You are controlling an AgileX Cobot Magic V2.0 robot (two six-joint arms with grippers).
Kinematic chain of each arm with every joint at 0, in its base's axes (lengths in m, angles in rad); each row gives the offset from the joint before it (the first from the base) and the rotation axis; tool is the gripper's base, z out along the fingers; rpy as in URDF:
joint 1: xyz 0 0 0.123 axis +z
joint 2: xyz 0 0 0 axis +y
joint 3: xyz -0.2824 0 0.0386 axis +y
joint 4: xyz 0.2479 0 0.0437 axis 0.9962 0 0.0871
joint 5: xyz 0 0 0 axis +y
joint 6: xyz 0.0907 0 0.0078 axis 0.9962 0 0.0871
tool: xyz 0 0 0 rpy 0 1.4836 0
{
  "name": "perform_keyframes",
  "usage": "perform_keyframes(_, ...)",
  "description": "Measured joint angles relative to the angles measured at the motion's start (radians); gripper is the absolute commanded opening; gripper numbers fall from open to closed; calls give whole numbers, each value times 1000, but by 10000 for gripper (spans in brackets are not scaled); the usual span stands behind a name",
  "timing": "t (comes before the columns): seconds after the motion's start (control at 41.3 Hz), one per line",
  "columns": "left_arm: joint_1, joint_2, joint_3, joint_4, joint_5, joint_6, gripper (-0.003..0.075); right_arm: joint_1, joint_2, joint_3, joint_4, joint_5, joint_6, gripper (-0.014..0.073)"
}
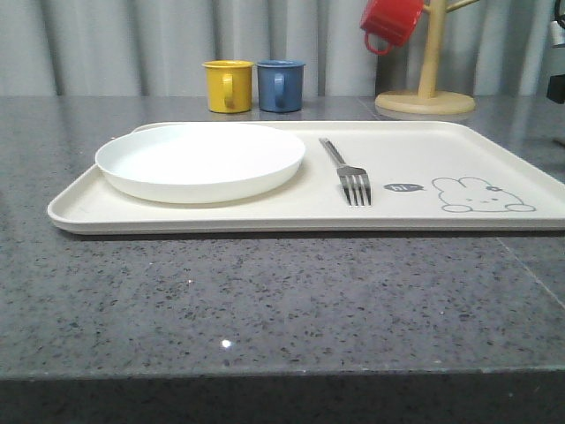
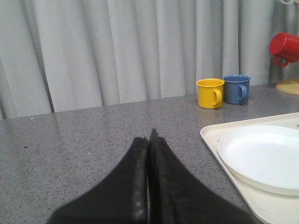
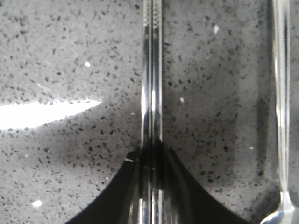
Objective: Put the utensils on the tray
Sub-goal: 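Move the right gripper over the chopsticks and grasp them, then place the chopsticks on the tray beside the fork and release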
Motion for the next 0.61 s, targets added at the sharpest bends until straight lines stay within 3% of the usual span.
perform_keyframes(0.412, 0, 0, 0, 0, 0, 0, -19, 6, -107, -38, 59, 93, 26, 34)
perform_keyframes(0.605, 0, 0, 0, 0, 0, 0, -19, 85, -123, -78, 86, 112, 85, 34)
